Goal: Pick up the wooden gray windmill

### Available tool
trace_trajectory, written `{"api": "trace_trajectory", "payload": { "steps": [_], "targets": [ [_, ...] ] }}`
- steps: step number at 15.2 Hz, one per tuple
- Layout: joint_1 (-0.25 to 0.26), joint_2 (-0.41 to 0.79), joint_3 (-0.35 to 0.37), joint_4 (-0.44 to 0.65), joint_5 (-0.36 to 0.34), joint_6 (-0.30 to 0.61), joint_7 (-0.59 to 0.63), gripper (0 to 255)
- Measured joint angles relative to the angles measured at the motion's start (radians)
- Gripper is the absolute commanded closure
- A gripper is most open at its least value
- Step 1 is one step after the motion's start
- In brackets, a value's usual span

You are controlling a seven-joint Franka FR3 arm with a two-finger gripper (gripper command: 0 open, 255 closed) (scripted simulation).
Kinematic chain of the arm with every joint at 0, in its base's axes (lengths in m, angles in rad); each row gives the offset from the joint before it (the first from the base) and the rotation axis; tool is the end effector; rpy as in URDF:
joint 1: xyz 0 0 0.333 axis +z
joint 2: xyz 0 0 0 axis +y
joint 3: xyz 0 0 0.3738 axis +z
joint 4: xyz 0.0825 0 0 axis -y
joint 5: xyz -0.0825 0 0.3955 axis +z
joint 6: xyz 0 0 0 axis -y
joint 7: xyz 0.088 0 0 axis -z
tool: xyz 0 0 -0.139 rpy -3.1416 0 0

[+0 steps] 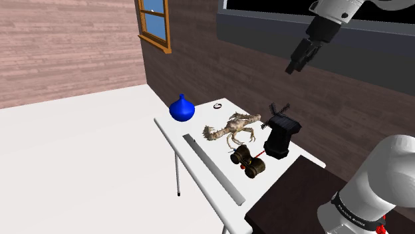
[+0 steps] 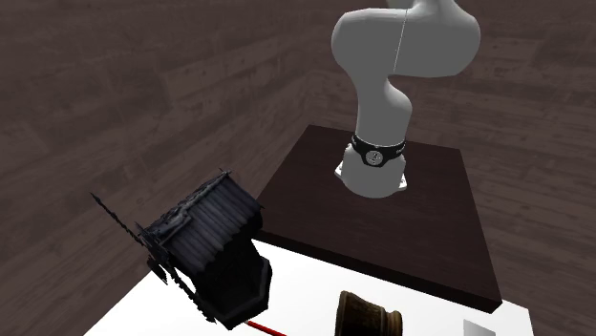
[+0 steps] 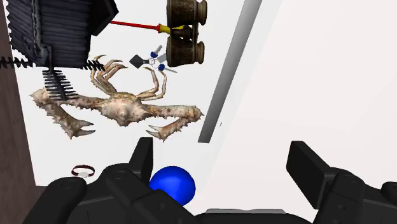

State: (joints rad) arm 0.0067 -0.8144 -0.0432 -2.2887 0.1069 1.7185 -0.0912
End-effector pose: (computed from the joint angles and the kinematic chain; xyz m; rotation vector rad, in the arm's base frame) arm 0.2895 -0.0035 0.6570 -2.9924 -0.0922 -0.3782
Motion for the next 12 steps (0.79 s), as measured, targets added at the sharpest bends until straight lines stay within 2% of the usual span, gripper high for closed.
{"api": "trace_trajectory", "payload": {
  "steps": [3, 12],
  "targets": [
    [-0.011, 0.043, 0.004, 0.009, -0.015, 0.009, 0.009, 0],
    [-0.088, 0.364, 0.017, 0.090, -0.139, 0.061, 0.085, 0]
  ]
}}
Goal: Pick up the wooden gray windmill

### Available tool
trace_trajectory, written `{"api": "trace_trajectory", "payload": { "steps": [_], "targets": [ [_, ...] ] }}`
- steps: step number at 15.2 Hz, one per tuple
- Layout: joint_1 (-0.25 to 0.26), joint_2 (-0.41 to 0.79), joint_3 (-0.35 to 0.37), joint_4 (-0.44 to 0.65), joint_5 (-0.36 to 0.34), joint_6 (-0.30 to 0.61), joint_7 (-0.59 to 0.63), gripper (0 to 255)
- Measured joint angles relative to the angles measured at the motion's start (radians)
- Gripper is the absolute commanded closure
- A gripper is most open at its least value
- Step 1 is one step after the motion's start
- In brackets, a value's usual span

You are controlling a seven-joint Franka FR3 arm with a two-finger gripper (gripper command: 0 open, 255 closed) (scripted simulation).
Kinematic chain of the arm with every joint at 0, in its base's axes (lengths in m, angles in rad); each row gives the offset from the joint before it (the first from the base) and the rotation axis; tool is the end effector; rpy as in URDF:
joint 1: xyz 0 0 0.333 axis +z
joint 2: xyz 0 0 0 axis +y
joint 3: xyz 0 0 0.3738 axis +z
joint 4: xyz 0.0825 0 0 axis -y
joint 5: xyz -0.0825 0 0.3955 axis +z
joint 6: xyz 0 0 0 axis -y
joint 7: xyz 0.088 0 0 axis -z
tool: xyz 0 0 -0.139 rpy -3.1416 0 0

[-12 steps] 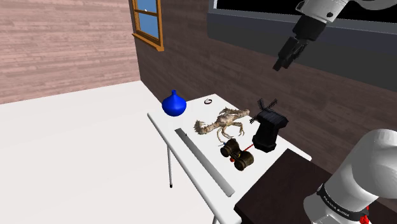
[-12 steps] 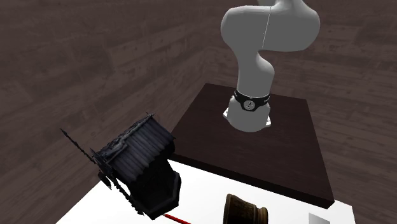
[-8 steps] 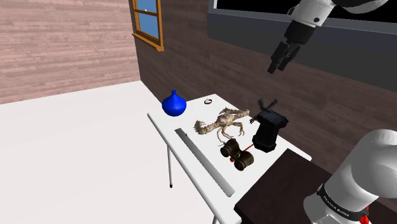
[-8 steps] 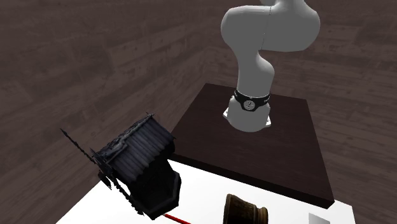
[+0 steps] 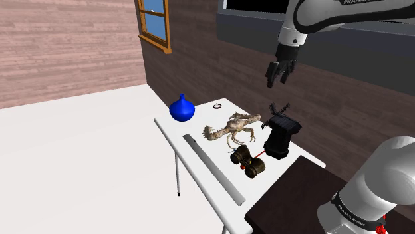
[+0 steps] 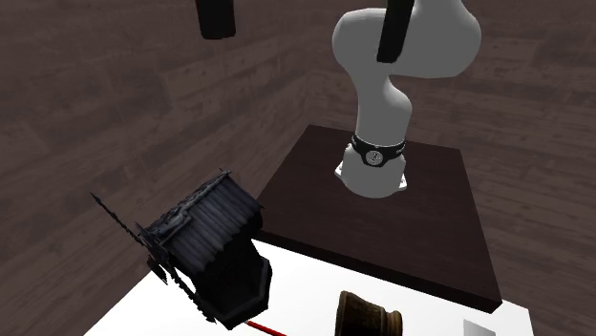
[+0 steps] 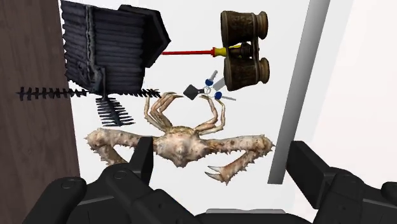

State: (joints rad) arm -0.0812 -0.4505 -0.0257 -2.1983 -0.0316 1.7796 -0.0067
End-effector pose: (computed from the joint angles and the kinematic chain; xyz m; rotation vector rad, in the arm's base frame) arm 0.4049 -0.0489 0.5808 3.1164 -0.1431 0.0477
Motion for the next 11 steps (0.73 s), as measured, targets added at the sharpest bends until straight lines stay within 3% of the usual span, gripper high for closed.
{"api": "trace_trajectory", "payload": {
  "steps": [11],
  "targets": [
    [-0.081, 0.375, -0.017, 0.139, -0.172, -0.004, 0.125, 0]
  ]
}}
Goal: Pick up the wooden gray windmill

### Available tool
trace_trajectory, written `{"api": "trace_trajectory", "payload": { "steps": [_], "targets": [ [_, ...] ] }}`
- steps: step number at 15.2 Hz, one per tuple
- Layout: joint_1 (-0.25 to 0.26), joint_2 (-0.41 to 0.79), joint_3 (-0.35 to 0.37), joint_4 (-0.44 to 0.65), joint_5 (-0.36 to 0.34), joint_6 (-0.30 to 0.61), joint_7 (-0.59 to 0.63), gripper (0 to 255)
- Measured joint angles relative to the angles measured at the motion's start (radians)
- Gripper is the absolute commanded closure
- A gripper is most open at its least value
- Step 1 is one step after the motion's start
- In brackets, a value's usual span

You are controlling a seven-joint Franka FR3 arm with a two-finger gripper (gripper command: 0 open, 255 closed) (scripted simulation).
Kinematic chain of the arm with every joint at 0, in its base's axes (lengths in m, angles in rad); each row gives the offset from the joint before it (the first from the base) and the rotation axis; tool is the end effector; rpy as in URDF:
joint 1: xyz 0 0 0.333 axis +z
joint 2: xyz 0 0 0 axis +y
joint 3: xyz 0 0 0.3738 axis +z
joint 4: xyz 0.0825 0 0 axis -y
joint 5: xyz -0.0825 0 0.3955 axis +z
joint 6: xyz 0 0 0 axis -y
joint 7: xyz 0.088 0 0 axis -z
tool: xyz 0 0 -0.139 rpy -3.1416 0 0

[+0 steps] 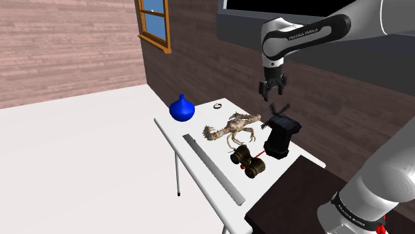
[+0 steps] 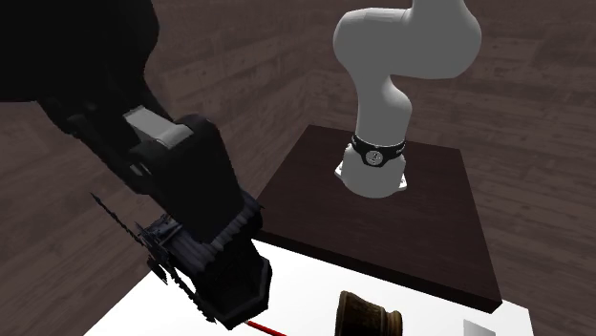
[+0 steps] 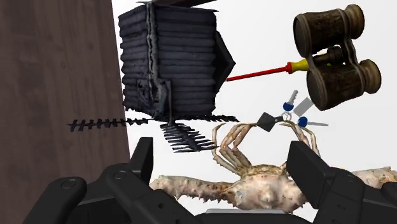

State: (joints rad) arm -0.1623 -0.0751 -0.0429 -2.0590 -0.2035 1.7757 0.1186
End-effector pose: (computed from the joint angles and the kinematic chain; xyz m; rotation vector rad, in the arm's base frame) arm 0.4923 -0.1273 0.4767 2.9178 -0.3828 -0.3192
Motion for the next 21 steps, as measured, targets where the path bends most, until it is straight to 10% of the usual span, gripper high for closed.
{"api": "trace_trajectory", "payload": {
  "steps": [10, 11, 21],
  "targets": [
    [-0.020, 0.122, -0.018, -0.007, -0.045, 0.072, 0.040, 0],
    [-0.019, 0.124, -0.017, -0.011, -0.045, 0.077, 0.042, 255],
    [-0.019, 0.124, -0.017, -0.014, -0.046, 0.083, 0.044, 255]
  ]
}}
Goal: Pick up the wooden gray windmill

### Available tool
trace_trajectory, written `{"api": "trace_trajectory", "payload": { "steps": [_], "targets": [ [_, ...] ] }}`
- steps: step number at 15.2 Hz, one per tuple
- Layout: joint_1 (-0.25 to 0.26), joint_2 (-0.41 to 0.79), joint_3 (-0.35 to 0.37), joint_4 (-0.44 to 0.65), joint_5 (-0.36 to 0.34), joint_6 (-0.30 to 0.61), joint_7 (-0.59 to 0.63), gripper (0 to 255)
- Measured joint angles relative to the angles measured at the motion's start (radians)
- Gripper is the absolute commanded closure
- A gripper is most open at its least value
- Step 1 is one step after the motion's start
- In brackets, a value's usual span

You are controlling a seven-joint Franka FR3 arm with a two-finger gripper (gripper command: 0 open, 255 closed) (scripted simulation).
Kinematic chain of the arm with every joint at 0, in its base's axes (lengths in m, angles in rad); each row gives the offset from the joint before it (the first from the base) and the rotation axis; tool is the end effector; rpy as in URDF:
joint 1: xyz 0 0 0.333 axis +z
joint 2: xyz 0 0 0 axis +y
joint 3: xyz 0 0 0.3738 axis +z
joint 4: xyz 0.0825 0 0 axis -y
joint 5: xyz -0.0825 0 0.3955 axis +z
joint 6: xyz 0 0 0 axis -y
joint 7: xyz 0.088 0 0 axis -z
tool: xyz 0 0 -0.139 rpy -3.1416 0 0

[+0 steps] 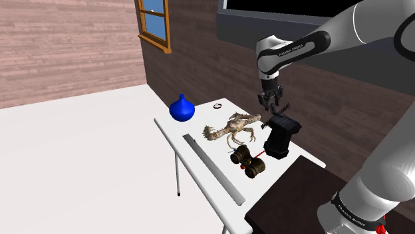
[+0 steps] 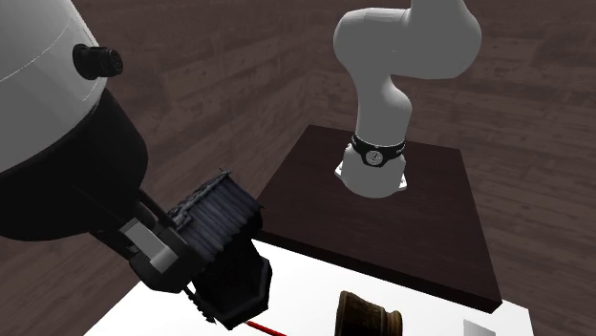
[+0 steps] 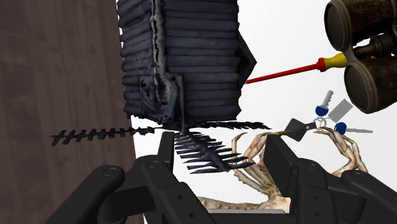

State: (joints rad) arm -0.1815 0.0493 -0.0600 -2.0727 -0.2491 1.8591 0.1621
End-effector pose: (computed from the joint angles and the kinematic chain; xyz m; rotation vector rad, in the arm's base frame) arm 0.5098 -0.1528 0.4113 2.8622 -0.4341 -0.3955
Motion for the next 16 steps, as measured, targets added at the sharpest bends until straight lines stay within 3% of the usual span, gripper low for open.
{"api": "trace_trajectory", "payload": {
  "steps": [16],
  "targets": [
    [0.003, -0.054, 0.003, 0.128, 0.008, -0.182, -0.038, 255]
  ]
}}
